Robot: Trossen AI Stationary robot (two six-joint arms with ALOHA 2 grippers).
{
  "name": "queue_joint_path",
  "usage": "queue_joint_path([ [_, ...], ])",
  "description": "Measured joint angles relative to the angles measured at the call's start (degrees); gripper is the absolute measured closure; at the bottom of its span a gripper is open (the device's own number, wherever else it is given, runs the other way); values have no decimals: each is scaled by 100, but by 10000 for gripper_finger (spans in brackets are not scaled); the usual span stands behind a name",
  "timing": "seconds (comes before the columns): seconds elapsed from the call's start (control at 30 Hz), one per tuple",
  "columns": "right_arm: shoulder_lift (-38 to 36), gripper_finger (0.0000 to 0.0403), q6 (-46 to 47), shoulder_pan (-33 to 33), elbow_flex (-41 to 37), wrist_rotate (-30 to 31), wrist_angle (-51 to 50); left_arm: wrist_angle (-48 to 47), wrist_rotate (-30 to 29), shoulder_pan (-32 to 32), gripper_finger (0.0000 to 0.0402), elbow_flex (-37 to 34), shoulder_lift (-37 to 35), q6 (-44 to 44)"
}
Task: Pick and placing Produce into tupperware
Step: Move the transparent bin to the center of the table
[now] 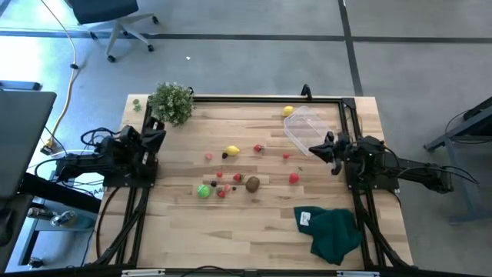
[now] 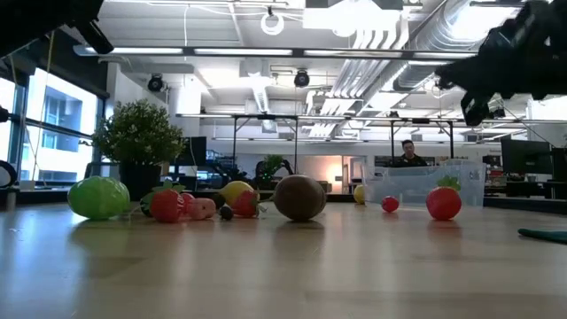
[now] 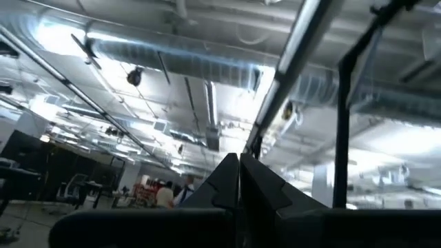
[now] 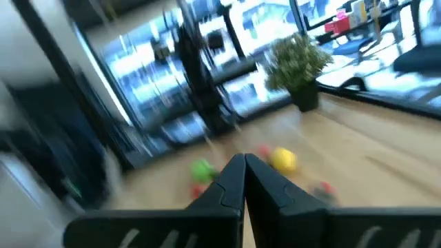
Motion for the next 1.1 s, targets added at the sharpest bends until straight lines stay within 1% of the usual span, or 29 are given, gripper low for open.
queue_joint_path([
  [0.1, 0, 401, 1092, 1, 0, 90, 658, 23, -283, 0, 396, 0, 0, -24],
  [0.17, -2, 401, 1746, 0, 0, 289, 1052, 26, -572, 0, 396, 0, 0, -9],
  [0.23, -2, 401, 2336, 2, 0, 552, 1337, 21, -729, 2, 396, 16, 1, 74],
  [0.3, -2, 401, 2698, 2, 0, 961, 1636, 17, -699, 0, 396, 143, 12, 236],
  [0.33, -3, 401, 2804, 0, 0, 1148, 1821, 32, -577, 0, 396, 237, 41, 348],
  [0.4, 0, 401, 2778, -4, 0, 1352, 2274, 12, -254, 0, 396, 466, 178, 687],
  [0.5, -2, 401, 2293, -4, 1, 1355, 3093, -137, 270, 0, 396, 927, 506, 1380],
  [0.53, -2, 401, 2120, -4, 38, 1325, 3244, -270, 390, 0, 396, 1107, 654, 1553],
  [0.6, 2, 401, 1775, -4, 268, 1229, 3103, -803, 517, 0, 396, 1507, 998, 1822],
  [0.63, 9, 401, 1657, -4, 442, 1209, 2842, -1184, 521, 0, 396, 1737, 1201, 1926],
  [0.7, 102, 401, 1473, -4, 899, 1189, 1896, -2113, 505, 4, 396, 2223, 1662, 2041],
  [0.77, 311, 401, 1302, -4, 1481, 1225, 528, -3062, 417, 4, 396, 2695, 2211, 2087],
  [0.83, 651, 401, 1148, -4, 2139, 1465, -828, -3817, 317, 4, 396, 3137, 2768, 2089],
  [0.97, 1703, 401, 812, -4, 3438, 2049, -3086, -4901, 208, 4, 396, 3847, 3779, 2174],
  [1.03, 2340, 401, 643, -7, 4017, 2238, -3869, -5236, 209, 4, 396, 4069, 4192, 2232],
  [1.1, 3011, 401, 546, -57, 4550, 2427, -4667, -5351, 209, 4, 396, 4185, 4517, 2234],
])
